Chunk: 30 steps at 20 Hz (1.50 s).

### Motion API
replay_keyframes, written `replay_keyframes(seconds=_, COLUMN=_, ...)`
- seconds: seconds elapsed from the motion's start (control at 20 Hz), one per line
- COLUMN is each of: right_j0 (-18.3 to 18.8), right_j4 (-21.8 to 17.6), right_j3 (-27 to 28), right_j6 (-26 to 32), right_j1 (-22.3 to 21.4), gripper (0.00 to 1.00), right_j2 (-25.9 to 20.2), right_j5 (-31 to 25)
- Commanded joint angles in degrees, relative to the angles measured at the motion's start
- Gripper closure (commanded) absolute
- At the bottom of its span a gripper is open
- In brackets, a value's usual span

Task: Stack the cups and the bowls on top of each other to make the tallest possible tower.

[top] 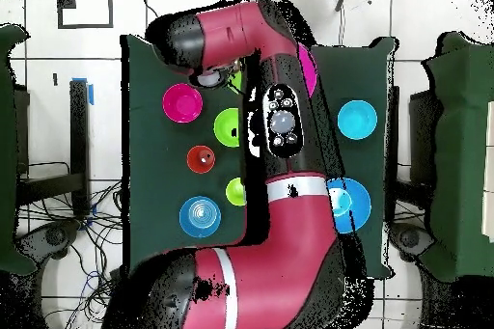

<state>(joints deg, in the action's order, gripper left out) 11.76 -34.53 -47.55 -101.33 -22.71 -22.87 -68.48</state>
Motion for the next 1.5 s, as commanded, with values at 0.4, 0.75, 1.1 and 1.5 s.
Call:
replay_keyframes(seconds=0.4, right_j0=0.34, right_j4=-7.16, right_j3=-6.61, right_j6=19.77, right_j1=-4.76, gripper=1.0, right_j2=0.08, right_j5=9.68)
replay_keyframes(seconds=0.75, right_j0=0.21, right_j4=-7.47, right_j3=-8.53, right_j6=19.64, right_j1=-5.88, gripper=1.0, right_j2=0.91, right_j5=11.0)
replay_keyframes(seconds=1.1, right_j0=-0.85, right_j4=-8.41, right_j3=-11.28, right_j6=17.58, right_j1=-7.52, gripper=1.0, right_j2=3.05, right_j5=11.71)
replay_keyframes(seconds=1.5, right_j0=-1.73, right_j4=-9.8, right_j3=-13.12, right_j6=16.98, right_j1=-8.29, gripper=1.0, right_j2=3.6, right_j5=14.37)
